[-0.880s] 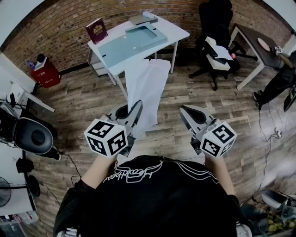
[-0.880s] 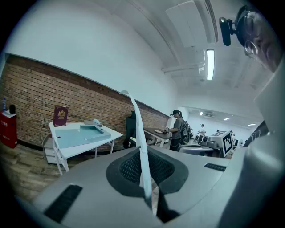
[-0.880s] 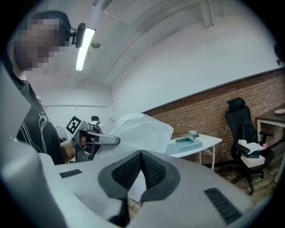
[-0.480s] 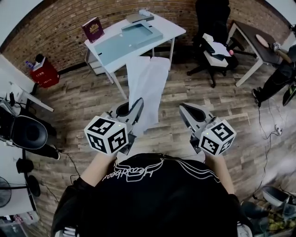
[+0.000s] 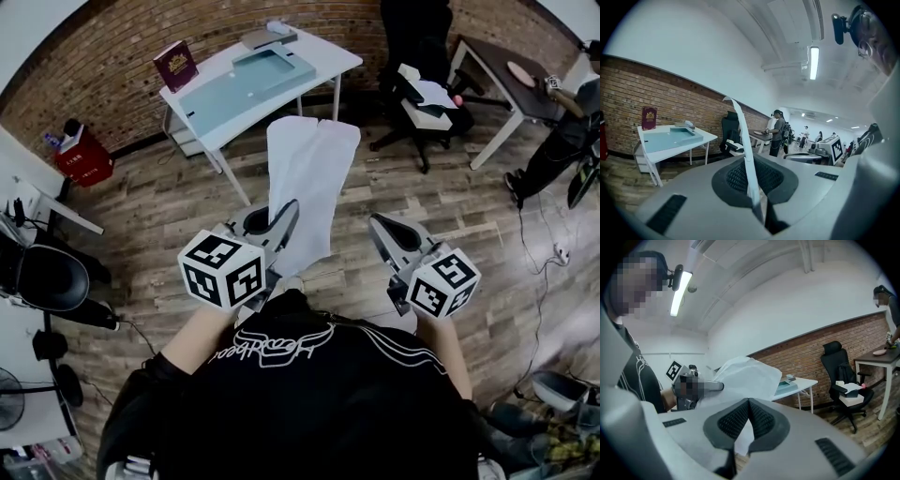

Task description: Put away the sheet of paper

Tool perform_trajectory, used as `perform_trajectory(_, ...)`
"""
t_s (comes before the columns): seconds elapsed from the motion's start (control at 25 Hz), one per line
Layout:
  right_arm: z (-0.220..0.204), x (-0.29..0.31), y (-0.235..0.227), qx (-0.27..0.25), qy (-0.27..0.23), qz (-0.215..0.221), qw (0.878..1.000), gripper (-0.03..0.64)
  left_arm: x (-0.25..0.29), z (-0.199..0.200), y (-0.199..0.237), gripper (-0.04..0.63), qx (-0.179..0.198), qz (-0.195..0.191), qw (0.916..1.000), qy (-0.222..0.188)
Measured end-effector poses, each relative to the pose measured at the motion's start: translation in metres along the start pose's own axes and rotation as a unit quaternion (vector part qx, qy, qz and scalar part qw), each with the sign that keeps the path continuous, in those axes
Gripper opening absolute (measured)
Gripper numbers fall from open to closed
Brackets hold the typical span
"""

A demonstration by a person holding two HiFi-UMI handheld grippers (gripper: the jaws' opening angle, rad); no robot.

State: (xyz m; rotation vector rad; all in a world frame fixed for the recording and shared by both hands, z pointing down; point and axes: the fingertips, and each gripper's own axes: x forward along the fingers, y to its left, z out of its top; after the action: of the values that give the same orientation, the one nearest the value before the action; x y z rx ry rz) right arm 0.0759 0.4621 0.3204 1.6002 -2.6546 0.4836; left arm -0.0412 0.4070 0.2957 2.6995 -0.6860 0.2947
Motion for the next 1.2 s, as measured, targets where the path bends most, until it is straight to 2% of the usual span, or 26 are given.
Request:
perform_trajectory(0.24,-0.012,0.022,-0.018,0.019,0.01,0.0,1.0,0.002,0.01,-0.011,0.031,0.031,-0.025,0.012,0.9996,0.009)
perform_trajectory(0.52,-0.021,0.084,-0.044,0.027,0.033,0.01,0.999,0.002,0.031,-0.015,0.101,0.031,-0.059,0.035,0.9976,0.008)
perform_trajectory(0.88,0.003,0.212,-0.099,0.035,0.064,0.029,0.997,0.002,0.083,0.012,0.23,0.031,-0.081,0.061,0.9946,0.021)
perform_trajectory(1.2,0.037,0.347,-0.153,0.041,0.097,0.05,0.993,0.002,0.132,0.057,0.36,0.031,-0.096,0.079,0.9919,0.03)
